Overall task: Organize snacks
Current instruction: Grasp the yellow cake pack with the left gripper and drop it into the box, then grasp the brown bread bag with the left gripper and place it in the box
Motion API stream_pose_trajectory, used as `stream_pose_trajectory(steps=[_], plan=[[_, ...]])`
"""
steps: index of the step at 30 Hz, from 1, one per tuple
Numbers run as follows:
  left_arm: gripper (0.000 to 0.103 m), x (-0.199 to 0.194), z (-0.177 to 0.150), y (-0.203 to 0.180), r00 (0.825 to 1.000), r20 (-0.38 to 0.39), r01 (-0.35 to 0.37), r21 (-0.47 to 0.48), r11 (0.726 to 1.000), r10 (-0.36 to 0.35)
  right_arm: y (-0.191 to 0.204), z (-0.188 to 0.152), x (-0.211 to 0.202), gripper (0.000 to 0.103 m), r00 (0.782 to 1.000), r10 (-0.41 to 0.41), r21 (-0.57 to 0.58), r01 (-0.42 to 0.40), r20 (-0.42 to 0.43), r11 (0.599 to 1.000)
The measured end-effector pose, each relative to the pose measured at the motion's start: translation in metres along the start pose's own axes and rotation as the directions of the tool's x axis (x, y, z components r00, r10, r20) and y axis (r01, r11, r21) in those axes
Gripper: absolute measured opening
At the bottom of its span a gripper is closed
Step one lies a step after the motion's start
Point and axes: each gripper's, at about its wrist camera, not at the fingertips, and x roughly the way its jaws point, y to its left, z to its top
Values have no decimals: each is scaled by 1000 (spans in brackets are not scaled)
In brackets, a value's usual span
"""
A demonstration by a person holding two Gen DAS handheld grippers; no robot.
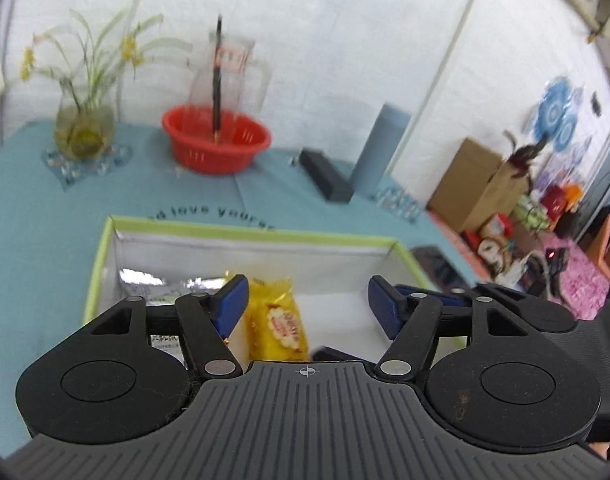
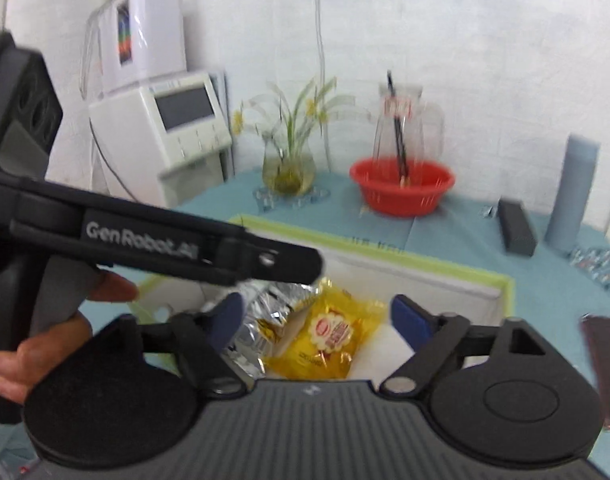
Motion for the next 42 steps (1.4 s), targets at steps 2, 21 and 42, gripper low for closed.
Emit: stream_pose_trajectory(steps=[2, 21, 42], plan=[[67, -35, -8, -13, 998, 63, 12, 24, 1000, -13, 11, -6, -42, 99, 997, -11, -13, 12, 73, 1000], [72, -158, -202, -44, 994, 52, -91, -59, 994, 95, 100, -169, -179, 103, 999, -53, 179, 53, -5, 982], [58, -98, -171, -13, 998, -68, -16, -139, 990, 7, 114, -131, -74, 102, 993, 58, 14, -57, -101, 998]])
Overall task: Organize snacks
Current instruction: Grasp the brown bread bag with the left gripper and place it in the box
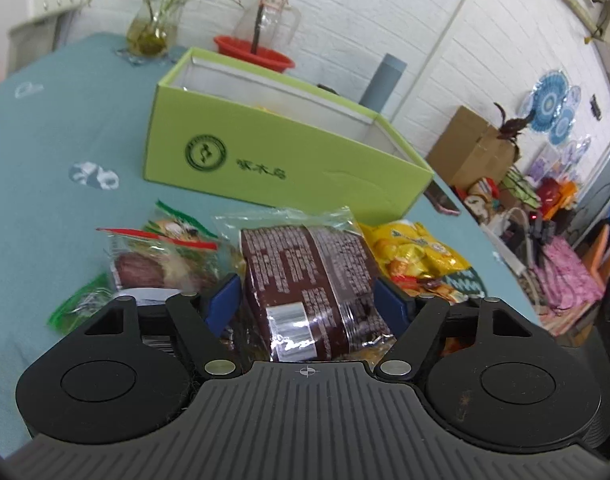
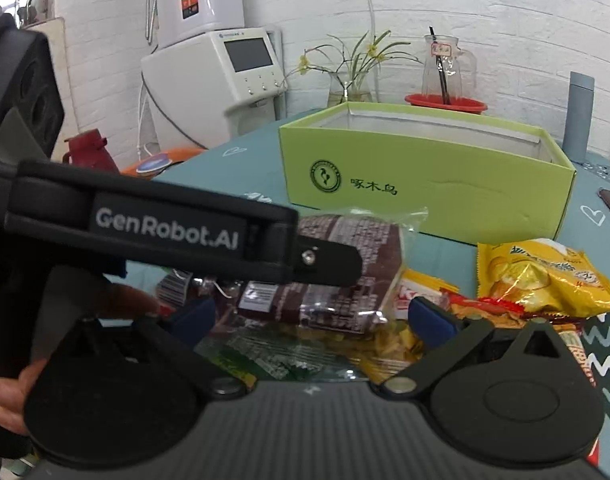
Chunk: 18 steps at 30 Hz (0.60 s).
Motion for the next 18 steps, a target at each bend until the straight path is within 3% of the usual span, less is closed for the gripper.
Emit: stream_pose_trajectory(steps=[4, 8, 9, 10, 11, 13, 18], plan=[[59, -4, -2, 2, 1000, -2, 5, 6, 1000, -5, 4, -2, -12, 102, 1000, -7, -38, 8, 28, 999], [64, 2, 2, 6, 1000, -20, -4, -9, 1000, 4, -10, 0, -2, 102, 999, -40, 8, 40, 8, 999], [61, 3, 0, 3, 1000, -23, -10, 14, 1000, 10, -11, -1, 0, 101, 1000, -25, 12, 25, 6, 1000], [51, 4, -2, 0, 999, -30, -13, 36, 999, 14, -8, -2, 0, 95, 1000, -20, -3, 20, 6, 1000], [45, 3, -4, -1, 1000, -29, -4, 44, 999, 6, -4, 0, -1, 74, 1000, -11, -21, 11, 6, 1000], [35, -6, -1, -6, 1000, -4, -17, 37, 999, 17, -1, 3, -7, 73, 999, -23, -26, 24, 22, 999], [36, -11, 39, -16, 998, 33, 54, 48, 997, -56, -17, 36, -21, 72, 993, -44, -37, 48, 111, 998]])
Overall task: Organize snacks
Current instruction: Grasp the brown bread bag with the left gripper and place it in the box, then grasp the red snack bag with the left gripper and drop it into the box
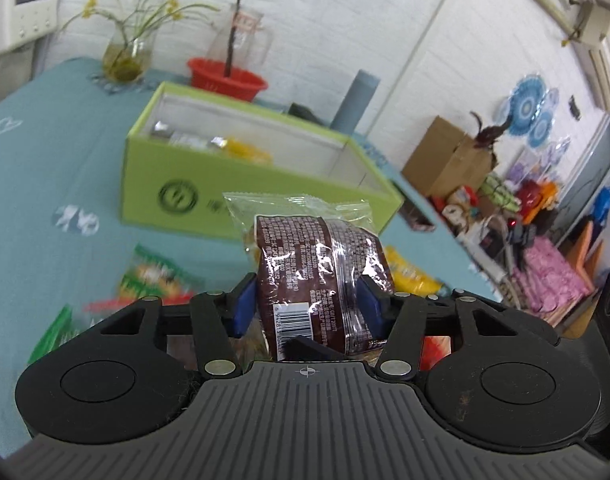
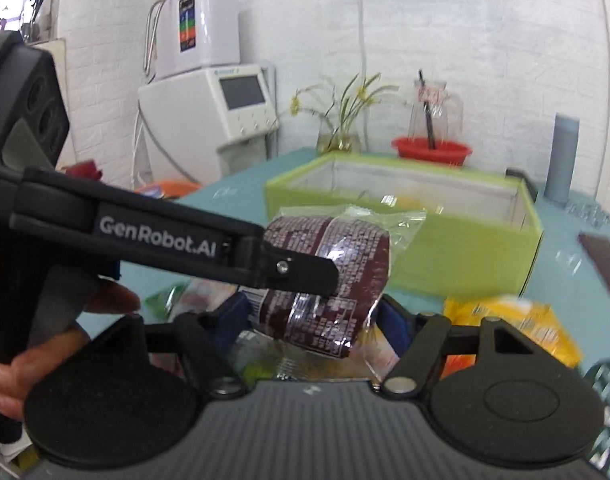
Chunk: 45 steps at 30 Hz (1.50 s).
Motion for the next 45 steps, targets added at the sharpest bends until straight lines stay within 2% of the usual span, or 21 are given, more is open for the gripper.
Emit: stream_pose_trajectory(steps=[4, 7, 11, 14, 17, 18, 19, 23, 25, 28, 32, 36, 39, 41, 45], plan=[[38, 32, 68, -15, 999, 41, 17, 49, 999, -19, -31, 49, 25, 72, 998, -56, -65, 58, 38, 996], [39, 76, 112, -22, 999, 32, 11, 77, 997, -13, -69, 82, 58, 72, 996, -87, -53, 88, 19, 995], [39, 138, 140, -17, 999, -25, -18, 86, 996, 20, -113, 97, 104, 72, 995, -78, 13, 78, -57, 997], [42, 178, 141, -5, 996, -85, -27, 90, 996, 35, -133, 93, 132, 73, 992, -75, 48, 81, -104, 996], [48, 191, 133, 5, 991, -129, -23, 81, 996, 33, -140, 86, 130, 81, 993, -87, 88, 94, -85, 992], [56, 182, 129, 6, 994, -107, -6, 71, 997, 14, -140, 85, 121, 84, 994, -84, 91, 89, -64, 992], [57, 171, 128, 5, 997, -75, -3, 62, 998, 7, -138, 85, 108, 86, 996, -86, 87, 89, -36, 992], [64, 108, 123, -16, 998, 44, 35, 105, 994, -40, -112, 83, 43, 101, 987, -134, 10, 134, 91, 991], [71, 76, 112, -29, 993, 87, 65, 138, 988, -78, -95, 75, 8, 102, 981, -137, -13, 140, 140, 990], [71, 36, 87, -50, 988, 111, 89, 185, 979, -111, -70, 56, -37, 102, 976, -128, -16, 133, 175, 991], [69, 7, 43, -70, 987, 75, 121, 221, 968, -141, -44, 29, -79, 102, 978, -131, -22, 136, 160, 990], [69, -6, -6, -80, 989, 3, 142, 231, 963, -147, -34, -9, -101, 102, 984, -156, 15, 155, 91, 988], [67, -4, -34, -77, 987, -51, 161, 179, 971, -154, -43, -42, -100, 102, 988, -151, 123, 150, 3, 981], [65, 3, -45, -73, 984, -89, 163, 125, 979, -153, -51, -60, -98, 102, 983, -178, 191, 183, -41, 964], [64, 16, -60, -66, 981, -136, 148, 43, 988, -141, -61, -76, -97, 102, 978, -202, 252, 209, -54, 945]])
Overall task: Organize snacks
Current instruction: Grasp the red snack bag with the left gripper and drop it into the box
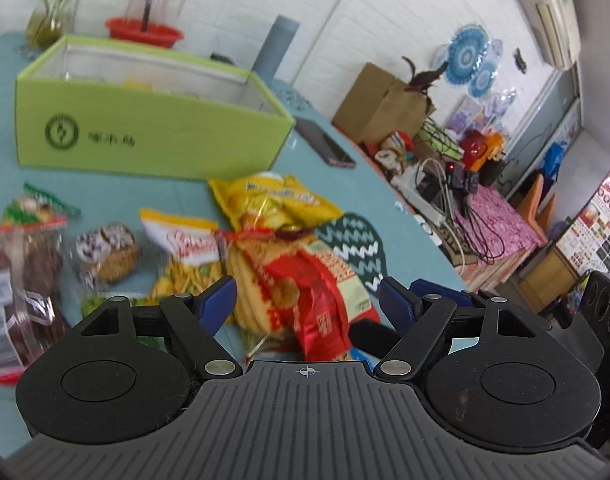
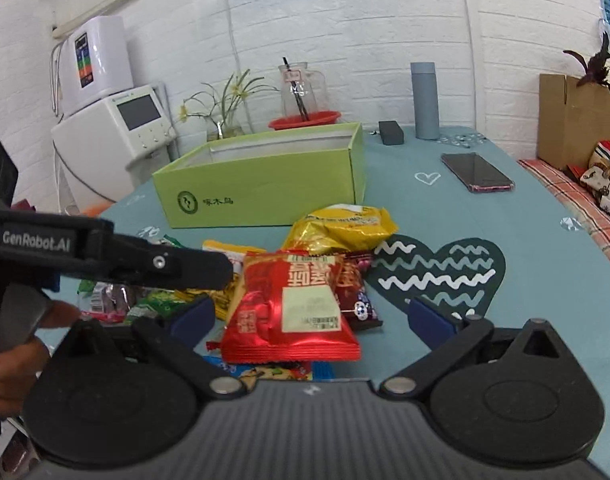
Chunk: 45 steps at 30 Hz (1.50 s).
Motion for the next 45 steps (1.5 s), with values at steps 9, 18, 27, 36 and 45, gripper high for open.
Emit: stream_pose_trajectory(steps=[9, 18, 27, 36, 45], plan=[[57, 31, 7, -1, 999, -50, -18, -29, 999, 17, 7, 8, 29, 96, 998, 54, -92, -55, -15, 994], [26, 37, 1, 7, 997, -74, -15, -31, 999, 13, 17, 3, 45, 72, 995, 69, -95, -76, -74, 993], [19, -4, 15, 14, 1000, 23, 22, -69, 997, -20, 51, 28, 32, 72, 996, 89, -152, -91, -20, 984], [20, 19, 143, 44, 990, 128, -59, -22, 998, 61, 61, 136, 118, 72, 992, 113, -282, -92, 61, 955], [25, 120, 215, 88, 993, 34, -110, -24, 994, 111, 8, 180, 226, 76, 992, 117, -191, -125, -56, 974]])
